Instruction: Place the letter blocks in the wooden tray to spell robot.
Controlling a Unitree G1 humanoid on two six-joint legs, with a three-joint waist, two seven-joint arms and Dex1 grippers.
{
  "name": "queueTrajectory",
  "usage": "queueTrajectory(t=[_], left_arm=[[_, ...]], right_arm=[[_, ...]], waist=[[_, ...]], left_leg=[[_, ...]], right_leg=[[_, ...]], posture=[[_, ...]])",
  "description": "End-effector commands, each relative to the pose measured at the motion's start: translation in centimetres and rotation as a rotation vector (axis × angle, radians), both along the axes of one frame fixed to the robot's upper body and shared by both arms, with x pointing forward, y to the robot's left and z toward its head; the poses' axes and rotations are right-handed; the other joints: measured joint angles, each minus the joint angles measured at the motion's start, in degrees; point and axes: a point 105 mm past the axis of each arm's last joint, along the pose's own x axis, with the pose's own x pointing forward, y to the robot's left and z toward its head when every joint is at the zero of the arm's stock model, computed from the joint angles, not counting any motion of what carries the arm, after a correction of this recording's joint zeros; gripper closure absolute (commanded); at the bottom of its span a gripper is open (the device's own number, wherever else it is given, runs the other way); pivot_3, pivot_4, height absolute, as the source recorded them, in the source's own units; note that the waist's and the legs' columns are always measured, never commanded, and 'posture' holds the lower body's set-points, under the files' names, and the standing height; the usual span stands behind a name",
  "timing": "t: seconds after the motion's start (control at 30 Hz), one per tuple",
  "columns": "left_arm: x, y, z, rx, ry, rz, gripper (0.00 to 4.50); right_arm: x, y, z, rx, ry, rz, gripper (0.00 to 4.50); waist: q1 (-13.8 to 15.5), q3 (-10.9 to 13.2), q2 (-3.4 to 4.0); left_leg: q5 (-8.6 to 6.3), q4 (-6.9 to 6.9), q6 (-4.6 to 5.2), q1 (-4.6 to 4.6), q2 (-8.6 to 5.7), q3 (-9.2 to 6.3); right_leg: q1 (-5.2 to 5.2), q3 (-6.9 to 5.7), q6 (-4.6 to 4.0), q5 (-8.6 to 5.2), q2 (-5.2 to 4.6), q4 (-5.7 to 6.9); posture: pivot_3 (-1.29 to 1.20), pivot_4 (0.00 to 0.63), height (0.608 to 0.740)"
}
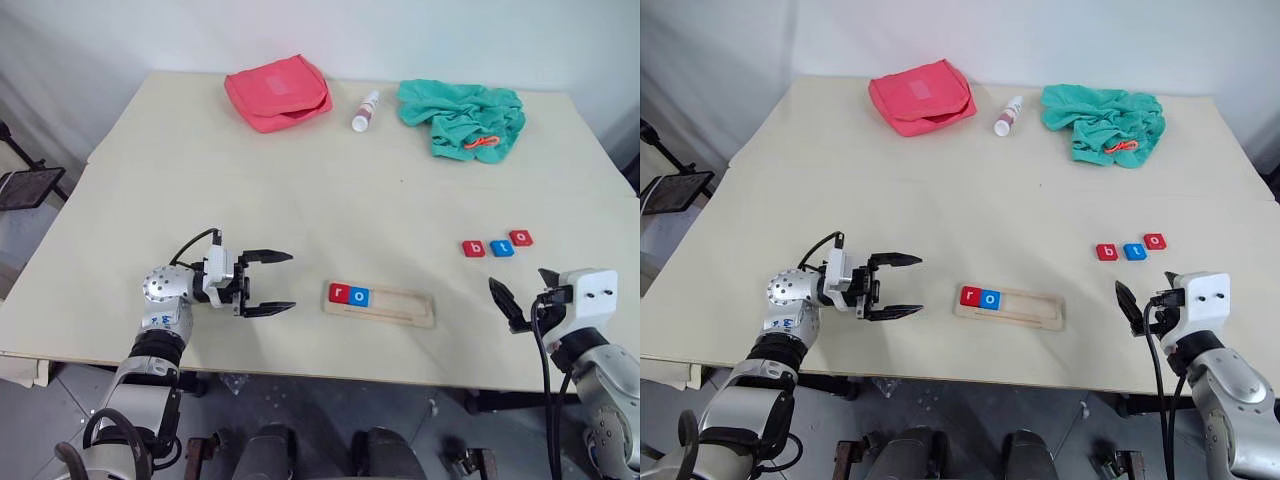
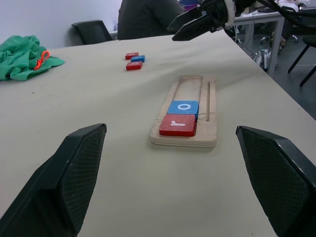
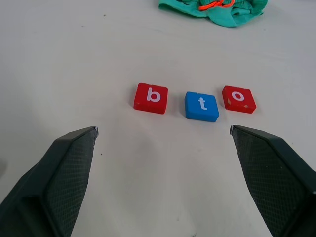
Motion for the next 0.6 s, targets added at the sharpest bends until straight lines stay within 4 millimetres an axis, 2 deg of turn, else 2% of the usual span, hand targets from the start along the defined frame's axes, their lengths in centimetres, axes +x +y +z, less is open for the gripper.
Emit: queueTrajectory(t=[0.03, 0.13, 0.27, 0.47, 0.6], left_arm=[[-1.1, 0.0, -0.1, 0.05, -0.016, -0.109, 0.03], [-1.2, -0.2, -0.1, 0.044, -0.017, -0.113, 0.03], [-1.3, -0.7, 0.2, 0.038, -0.025, -0.104, 0.03], [-1.7, -1.0, 0.3, 0.037, -0.041, -0.093, 0.03], [-1.9, -0.9, 0.2, 0.036, -0.044, -0.075, 0.03]], right_arm=[[0.2, -0.3, 0.8, -0.003, -0.035, -0.012, 0.0], [0.8, 0.3, 0.9, 0.02, -0.034, -0.004, 0.0], [2.6, 1.5, 1.1, 0.063, -0.004, 0.013, 0.0], [6.2, 2.7, 0.7, 0.046, 0.1, 0.057, 0.0], [8.1, 3.1, 1.2, 0.033, 0.1, 0.069, 0.0]], waist=[[-0.05, 0.0, 0.0], [-0.21, 0.0, 0.0], [-0.96, 0.0, 0.0], [-1.18, 0.0, 0.0], [-1.17, 0.0, 0.0]], left_leg=[[0.0, 0.0, 0.0, 0.0, 0.0, 0.0], [0.0, 0.0, 0.0, 0.0, 0.0, 0.0], [0.0, 0.0, 0.0, 0.0, 0.02, -0.01], [0.01, 0.01, -0.01, 0.0, 0.04, -0.03], [0.01, 0.0, -0.01, -0.01, 0.01, -0.05]], right_leg=[[0.0, 0.0, 0.0, 0.0, 0.0, 0.0], [0.0, 0.01, 0.0, 0.0, 0.0, 0.0], [0.0, 0.04, 0.0, 0.0, -0.01, 0.02], [-0.01, 0.13, 0.0, 0.0, 0.0, 0.04], [-0.03, 0.14, 0.0, 0.0, -0.02, 0.04]], posture=[[0.0, 0.15, 0.74], [0.0, 0.15, 0.74], [0.0, 0.15, 0.74], [0.0, 0.15, 0.74], [0.0, 0.15, 0.74]])
